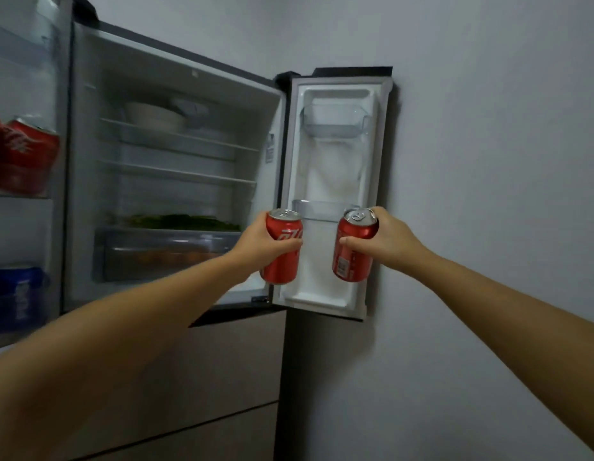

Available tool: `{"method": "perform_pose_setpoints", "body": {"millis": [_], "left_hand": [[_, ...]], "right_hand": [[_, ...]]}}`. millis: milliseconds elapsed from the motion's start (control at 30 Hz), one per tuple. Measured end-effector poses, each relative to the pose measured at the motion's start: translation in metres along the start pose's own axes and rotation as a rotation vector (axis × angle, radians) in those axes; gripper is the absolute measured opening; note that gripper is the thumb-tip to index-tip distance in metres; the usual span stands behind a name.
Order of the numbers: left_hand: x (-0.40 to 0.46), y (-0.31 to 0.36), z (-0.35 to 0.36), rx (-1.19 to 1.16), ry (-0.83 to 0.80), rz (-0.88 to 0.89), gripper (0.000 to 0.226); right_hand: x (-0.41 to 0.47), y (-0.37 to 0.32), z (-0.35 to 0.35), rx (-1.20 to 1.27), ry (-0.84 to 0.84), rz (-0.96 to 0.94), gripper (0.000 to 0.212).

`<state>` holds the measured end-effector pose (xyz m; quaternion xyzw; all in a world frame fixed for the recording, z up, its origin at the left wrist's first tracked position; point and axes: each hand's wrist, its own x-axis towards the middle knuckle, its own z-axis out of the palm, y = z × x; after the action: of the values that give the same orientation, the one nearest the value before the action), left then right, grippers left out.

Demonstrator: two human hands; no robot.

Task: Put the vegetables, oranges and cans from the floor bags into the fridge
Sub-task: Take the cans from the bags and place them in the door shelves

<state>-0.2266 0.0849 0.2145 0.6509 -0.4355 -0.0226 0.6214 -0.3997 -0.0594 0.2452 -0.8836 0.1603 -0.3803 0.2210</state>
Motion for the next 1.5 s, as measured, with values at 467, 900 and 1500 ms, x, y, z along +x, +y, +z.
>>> {"method": "perform_pose_setpoints", "body": {"millis": [467, 900, 1500], "left_hand": [[0.265, 0.007, 0.030, -0.063, 0.086, 0.380, 0.063], [0.326, -0.065, 0.062, -0.010, -0.147, 0.207, 0.059], [0.199, -0.101, 0.032, 0.140, 0.358, 0.203, 0.046]], "right_hand": [[0.232, 0.032, 0.005, -0.107, 0.392, -0.156, 0.060], [0.283, 0.100, 0.057, -0.202, 0.150, -0.017, 0.047], [0.197, 0.092, 0.084, -0.277, 0.381, -0.523, 0.034]]}}
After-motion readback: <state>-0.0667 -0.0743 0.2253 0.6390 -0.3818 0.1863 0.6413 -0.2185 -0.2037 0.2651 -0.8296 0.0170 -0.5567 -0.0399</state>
